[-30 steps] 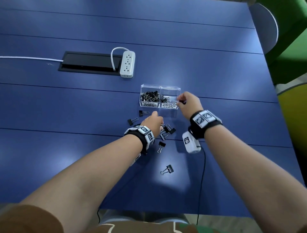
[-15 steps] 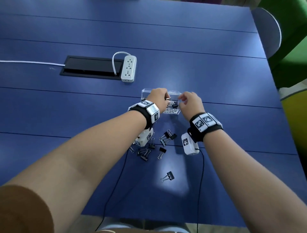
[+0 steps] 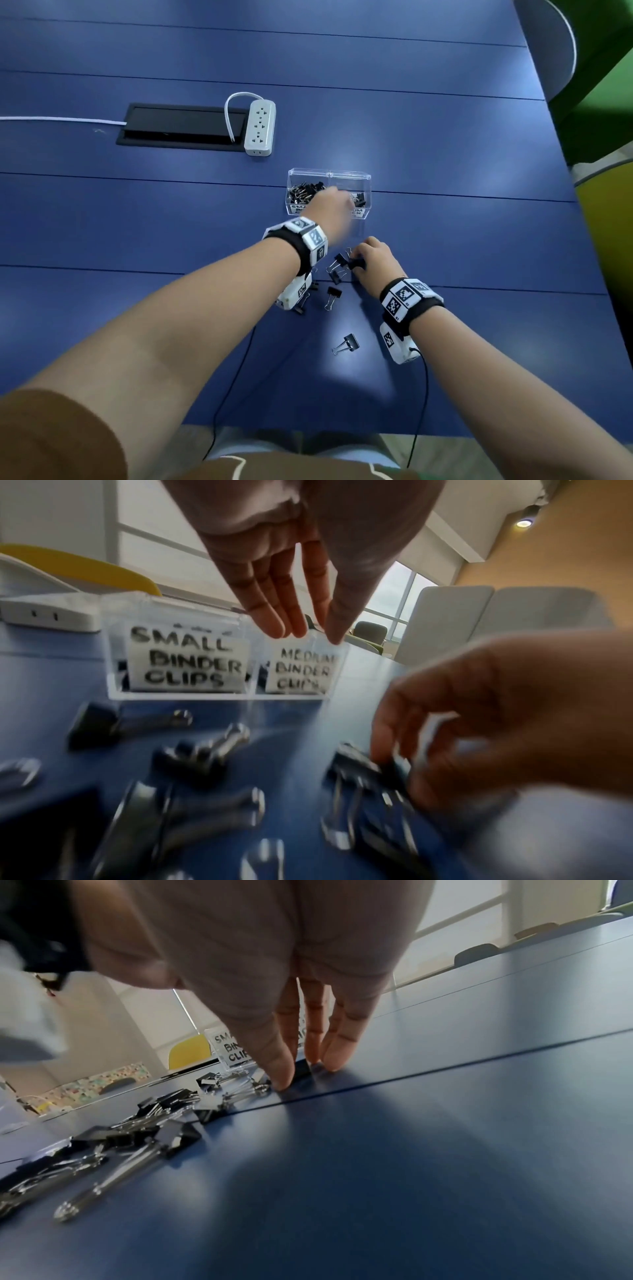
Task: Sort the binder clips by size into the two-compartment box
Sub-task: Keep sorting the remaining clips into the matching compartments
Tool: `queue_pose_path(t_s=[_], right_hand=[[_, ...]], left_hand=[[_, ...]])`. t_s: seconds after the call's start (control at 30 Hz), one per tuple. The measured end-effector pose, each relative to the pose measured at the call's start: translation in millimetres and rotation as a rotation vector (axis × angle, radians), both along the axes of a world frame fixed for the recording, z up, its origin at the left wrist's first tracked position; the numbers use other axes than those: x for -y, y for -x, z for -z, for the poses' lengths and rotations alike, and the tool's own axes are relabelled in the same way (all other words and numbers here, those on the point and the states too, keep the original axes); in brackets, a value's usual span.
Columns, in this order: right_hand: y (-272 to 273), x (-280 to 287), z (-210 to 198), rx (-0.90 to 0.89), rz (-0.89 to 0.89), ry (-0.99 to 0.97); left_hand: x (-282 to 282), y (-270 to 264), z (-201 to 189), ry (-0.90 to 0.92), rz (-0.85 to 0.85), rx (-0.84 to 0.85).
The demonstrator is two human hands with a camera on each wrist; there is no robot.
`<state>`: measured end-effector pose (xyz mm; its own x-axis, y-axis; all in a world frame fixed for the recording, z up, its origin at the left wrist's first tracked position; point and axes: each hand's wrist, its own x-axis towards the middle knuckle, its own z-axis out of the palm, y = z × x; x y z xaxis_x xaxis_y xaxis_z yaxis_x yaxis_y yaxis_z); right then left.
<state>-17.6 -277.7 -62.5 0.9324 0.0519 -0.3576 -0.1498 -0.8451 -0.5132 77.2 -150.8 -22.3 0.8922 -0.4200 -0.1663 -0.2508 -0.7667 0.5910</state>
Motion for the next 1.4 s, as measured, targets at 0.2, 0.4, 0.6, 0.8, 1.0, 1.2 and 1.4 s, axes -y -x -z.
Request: queue_pose_path(t_s=[0.2, 0.4, 0.6, 0.8, 1.0, 1.2, 1.4], right_hand=[[10, 3, 1, 0.013, 0.084, 0.013], [19, 3, 0, 0.018, 0.118, 0.087], [17, -4, -7, 0.022, 0.162, 0.002], [27, -33, -9, 0.116, -0.094, -0.063], [25, -43, 1, 0.026, -0.138, 0.031], [17, -48, 2, -0.012, -0.093, 0.081], [8, -46, -1, -0.077, -0.06, 0.074]], left_hand=[[-15, 58, 39, -0.156, 0.161, -0.118], [-17, 63, 46, -0.223, 0.179, -0.073], [-23, 59, 37, -0.126, 0.117, -0.073], [-64, 45, 27, -0.08, -0.187, -0.064], [-73, 42, 32, -0.209, -0.128, -0.105], [-58, 37, 33, -0.254, -0.051, -0.092], [-56, 37, 39, -0.297, -0.015, -0.067]])
